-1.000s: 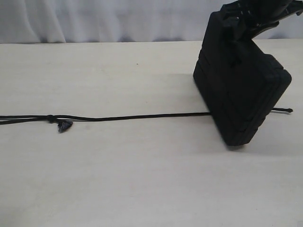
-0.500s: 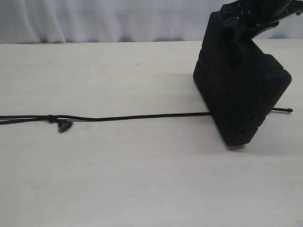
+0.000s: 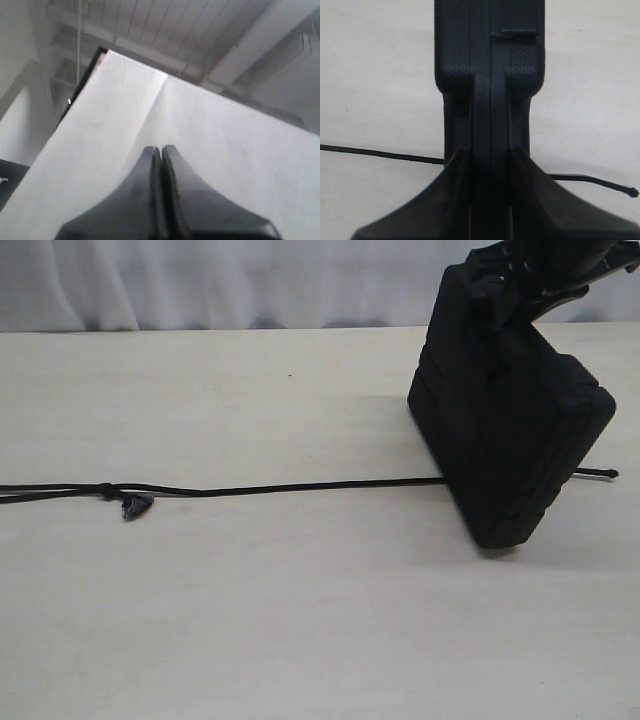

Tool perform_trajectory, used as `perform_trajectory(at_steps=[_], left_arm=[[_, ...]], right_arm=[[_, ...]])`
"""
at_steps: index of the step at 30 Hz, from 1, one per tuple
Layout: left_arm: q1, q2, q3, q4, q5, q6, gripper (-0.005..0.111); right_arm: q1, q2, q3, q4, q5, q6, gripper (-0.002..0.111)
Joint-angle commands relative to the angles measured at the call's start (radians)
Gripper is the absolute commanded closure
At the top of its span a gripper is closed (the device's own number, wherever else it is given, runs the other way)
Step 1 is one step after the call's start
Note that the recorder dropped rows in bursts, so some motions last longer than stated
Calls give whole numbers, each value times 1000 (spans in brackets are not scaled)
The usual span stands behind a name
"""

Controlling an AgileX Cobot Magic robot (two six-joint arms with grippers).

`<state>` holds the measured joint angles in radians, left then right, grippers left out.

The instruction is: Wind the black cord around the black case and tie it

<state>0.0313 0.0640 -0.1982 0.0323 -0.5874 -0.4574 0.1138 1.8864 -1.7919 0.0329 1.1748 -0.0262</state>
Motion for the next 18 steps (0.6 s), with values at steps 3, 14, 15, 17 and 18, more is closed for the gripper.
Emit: perform_trajectory(at_steps=[3,14,15,17,18], left_arm=[[-9,298,-274,481,240,-371,107],[-9,994,-478,692,141,-481,107],[-9,1050,-490,697,199,-481,107],[-9,1206,-548,771,382,-481,107],[-9,1314,-592,858,526,-481,107]], right_arm=[[-8,3,4,-18,27,-22,104],[-8,3,4,-18,27,-22,104],[-8,3,4,-18,27,-22,104],[-8,3,4,-18,25,-18,104],[-8,3,4,-18,23,-18,104]])
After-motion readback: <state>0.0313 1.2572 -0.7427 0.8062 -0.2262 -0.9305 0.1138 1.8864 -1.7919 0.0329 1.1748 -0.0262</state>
